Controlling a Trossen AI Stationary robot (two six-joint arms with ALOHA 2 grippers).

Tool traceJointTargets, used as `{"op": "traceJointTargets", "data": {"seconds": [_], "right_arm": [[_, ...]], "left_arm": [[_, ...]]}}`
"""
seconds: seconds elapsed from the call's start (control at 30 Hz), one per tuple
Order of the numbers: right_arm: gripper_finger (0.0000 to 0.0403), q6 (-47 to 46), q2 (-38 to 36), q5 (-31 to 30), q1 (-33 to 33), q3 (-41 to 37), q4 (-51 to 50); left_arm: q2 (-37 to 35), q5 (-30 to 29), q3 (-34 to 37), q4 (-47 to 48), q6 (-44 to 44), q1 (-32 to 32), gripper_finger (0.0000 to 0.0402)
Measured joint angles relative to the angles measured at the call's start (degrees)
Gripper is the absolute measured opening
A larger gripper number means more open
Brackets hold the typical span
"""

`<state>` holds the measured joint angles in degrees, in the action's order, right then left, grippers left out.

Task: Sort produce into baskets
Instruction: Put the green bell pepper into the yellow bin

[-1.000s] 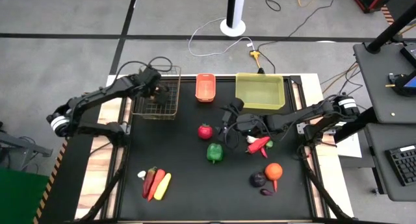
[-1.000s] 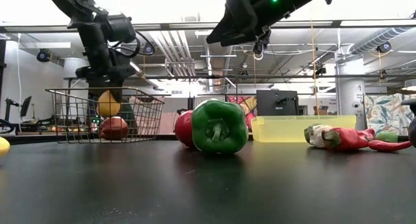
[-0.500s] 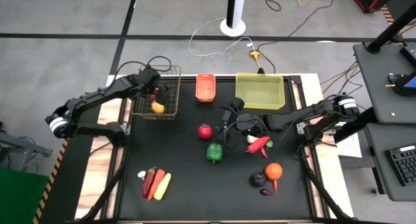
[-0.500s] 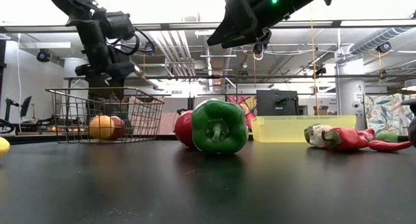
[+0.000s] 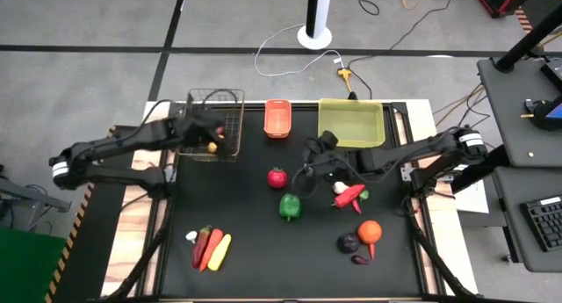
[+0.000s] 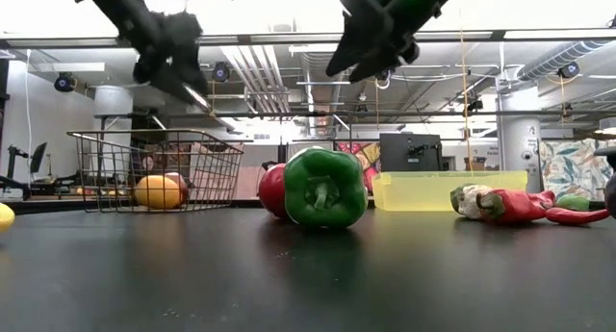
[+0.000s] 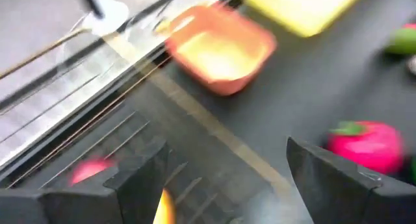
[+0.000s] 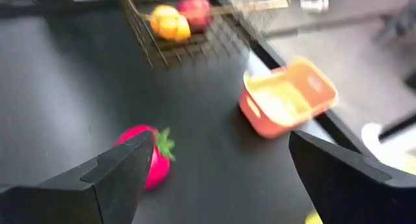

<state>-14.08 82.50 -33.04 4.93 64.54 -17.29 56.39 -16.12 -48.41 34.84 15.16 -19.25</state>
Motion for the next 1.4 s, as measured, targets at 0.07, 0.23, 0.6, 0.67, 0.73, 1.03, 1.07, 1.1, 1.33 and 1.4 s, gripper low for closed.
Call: {"op": "traceJointTargets", "data": {"seconds": [0.07,0.23,0.6,0.67,0.73,1.03,1.07,1.1,1.33,1.4], "right_arm": [[0.0350,-4.3,0.0,0.0,0.0,1.5,-5.4],[0.0350,-11.3,0.0,0.0,0.0,3.4,-15.9],[0.0350,-10.0,0.0,3.5,0.5,1.8,-18.9],[0.0350,-7.9,0.0,5.6,0.9,1.4,-18.9],[0.0350,-5.8,0.0,7.6,1.2,1.0,-18.7],[0.0350,2.0,0.6,14.6,4.1,-3.6,-6.8],[0.0350,2.1,0.8,14.6,4.2,-3.6,-6.4],[0.0350,2.1,1.0,14.2,4.4,-3.6,-6.0],[0.0351,1.4,2.9,6.5,4.6,-3.3,-4.7],[0.0356,1.2,3.0,6.4,4.6,-3.3,-5.9]], "left_arm": [[-0.7,-1.6,0.1,-1.1,1.1,4.8,0.0288],[-1.0,-8.1,0.1,-2.4,3.3,16.1,0.0288],[2.2,-11.8,0.2,-2.3,1.4,30.4,0.0287],[3.3,-11.8,0.2,-2.3,1.4,31.9,0.0287],[4.3,-11.8,0.2,-2.5,1.4,32.9,0.0287],[7.3,-11.8,0.2,-5.3,1.0,33.5,0.0288],[7.6,-11.8,0.2,-5.4,0.9,33.6,0.0287],[8.0,-11.8,0.2,-5.5,0.9,33.7,0.0287],[9.8,-11.8,0.2,-5.8,1.4,33.9,0.0288],[10.2,-11.8,0.2,-5.8,1.7,33.9,0.0288]]}}
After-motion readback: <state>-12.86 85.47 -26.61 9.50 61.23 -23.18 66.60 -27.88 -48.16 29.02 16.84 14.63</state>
